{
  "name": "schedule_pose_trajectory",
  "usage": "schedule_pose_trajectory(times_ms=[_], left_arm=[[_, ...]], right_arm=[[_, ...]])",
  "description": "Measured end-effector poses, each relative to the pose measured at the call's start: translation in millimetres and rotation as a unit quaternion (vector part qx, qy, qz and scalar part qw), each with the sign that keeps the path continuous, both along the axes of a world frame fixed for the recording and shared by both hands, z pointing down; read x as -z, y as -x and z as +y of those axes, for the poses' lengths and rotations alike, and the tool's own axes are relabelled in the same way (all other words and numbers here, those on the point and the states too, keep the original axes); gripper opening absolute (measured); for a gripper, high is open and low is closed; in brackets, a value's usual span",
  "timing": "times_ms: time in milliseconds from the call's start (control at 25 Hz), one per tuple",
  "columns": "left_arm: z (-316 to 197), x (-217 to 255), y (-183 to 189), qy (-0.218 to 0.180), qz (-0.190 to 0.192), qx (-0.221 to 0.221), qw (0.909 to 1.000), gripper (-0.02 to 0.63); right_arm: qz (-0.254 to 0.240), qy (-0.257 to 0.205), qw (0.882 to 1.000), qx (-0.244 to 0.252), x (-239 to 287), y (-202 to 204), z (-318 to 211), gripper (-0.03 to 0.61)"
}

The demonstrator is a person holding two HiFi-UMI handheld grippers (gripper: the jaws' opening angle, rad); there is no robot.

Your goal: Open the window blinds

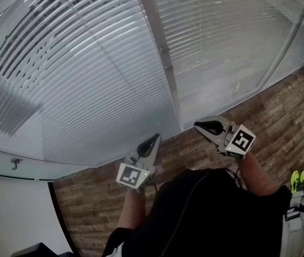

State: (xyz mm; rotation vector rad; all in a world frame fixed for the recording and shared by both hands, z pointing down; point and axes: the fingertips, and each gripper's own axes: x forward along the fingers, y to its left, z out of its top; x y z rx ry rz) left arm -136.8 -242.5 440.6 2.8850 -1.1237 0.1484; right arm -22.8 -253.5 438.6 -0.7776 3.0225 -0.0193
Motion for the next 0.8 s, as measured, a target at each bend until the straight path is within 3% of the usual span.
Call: schedule_pose_trajectory(times_ms=[800], left_arm=[[1.6, 5.0, 23.9, -0.026, 0.01, 0.01, 0.9996, 0.005]], right_arm=[[0.006, -0.003, 1.0, 0.022, 0.5, 40.6, -4.2, 0.005]])
